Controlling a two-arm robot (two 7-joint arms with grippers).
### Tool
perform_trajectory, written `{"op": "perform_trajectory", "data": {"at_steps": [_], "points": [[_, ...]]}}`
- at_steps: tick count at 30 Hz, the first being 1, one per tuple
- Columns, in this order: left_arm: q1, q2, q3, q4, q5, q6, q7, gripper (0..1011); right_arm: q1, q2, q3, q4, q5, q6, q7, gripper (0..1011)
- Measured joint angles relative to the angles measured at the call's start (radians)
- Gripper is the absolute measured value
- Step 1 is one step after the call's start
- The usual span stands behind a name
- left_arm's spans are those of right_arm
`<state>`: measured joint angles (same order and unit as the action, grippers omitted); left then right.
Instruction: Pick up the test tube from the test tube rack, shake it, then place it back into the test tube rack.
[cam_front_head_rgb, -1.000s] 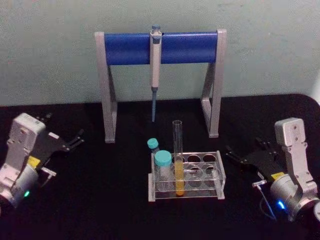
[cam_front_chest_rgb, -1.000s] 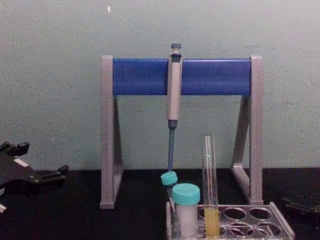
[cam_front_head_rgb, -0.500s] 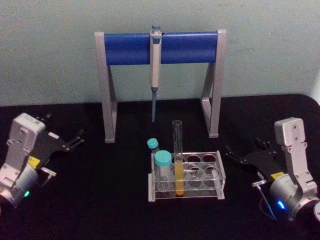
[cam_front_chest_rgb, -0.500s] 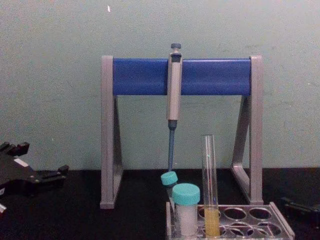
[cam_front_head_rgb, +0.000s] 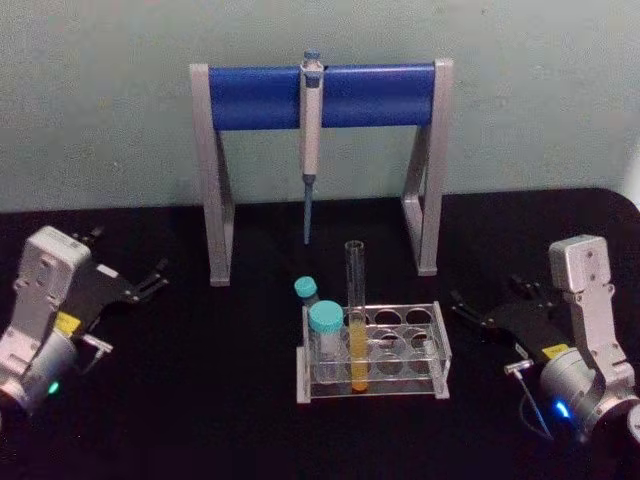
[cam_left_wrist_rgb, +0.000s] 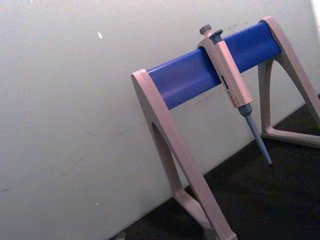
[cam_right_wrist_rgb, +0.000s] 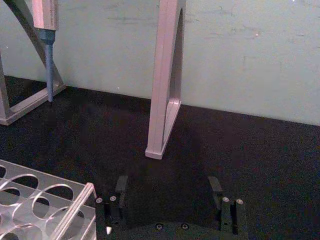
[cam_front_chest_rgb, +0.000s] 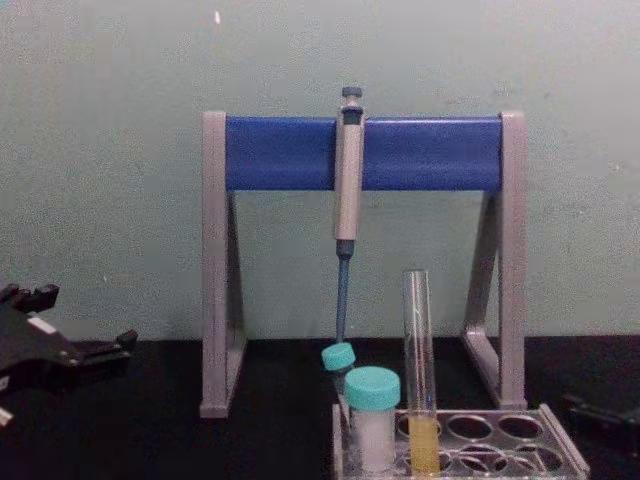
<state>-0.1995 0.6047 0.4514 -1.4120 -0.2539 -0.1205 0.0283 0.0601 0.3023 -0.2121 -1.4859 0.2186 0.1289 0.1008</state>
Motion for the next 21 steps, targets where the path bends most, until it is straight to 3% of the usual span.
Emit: {"op": "perform_trajectory", "data": {"at_steps": [21], "points": [[0.0, 0.0, 0.0, 0.0, 0.0, 0.0, 0.0, 1002, 0.0, 0.0, 0.0, 0.0, 0.0, 0.0, 0.0, 1000]]}}
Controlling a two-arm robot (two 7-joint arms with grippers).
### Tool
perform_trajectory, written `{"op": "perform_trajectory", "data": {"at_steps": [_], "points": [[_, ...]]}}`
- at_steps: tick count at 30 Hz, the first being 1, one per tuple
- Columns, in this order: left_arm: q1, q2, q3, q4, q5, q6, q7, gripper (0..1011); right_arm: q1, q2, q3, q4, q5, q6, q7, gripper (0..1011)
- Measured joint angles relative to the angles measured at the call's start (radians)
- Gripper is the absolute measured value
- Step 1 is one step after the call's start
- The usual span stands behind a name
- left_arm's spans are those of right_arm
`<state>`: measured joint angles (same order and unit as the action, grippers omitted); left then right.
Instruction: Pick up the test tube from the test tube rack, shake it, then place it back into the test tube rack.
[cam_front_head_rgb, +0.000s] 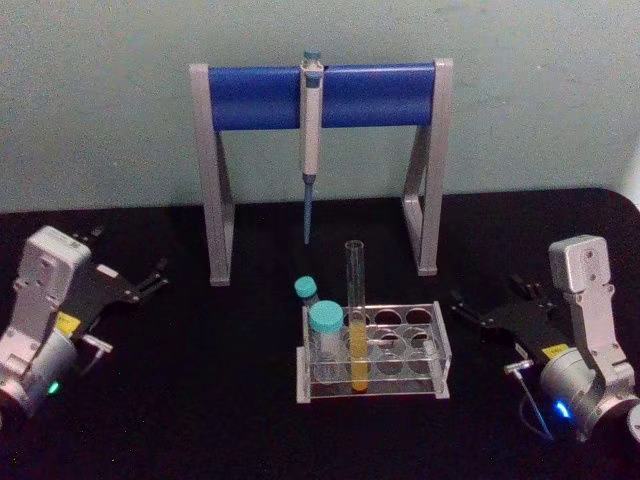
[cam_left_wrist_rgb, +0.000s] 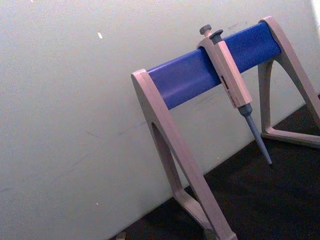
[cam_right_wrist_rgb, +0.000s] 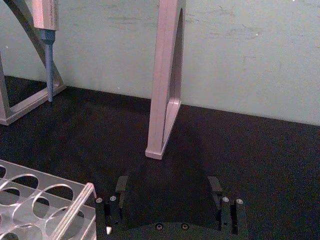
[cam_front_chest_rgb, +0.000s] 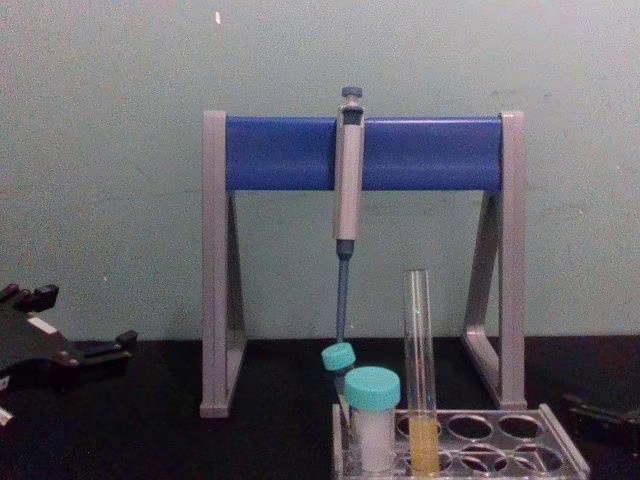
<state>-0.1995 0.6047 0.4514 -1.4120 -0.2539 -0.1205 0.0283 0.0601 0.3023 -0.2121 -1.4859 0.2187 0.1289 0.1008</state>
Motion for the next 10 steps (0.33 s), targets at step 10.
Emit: {"op": "perform_trajectory", "data": {"at_steps": [10], "points": [[0.0, 0.0, 0.0, 0.0, 0.0, 0.0, 0.0, 1001, 0.0, 0.0, 0.0, 0.0, 0.0, 0.0, 0.0, 1000]]}}
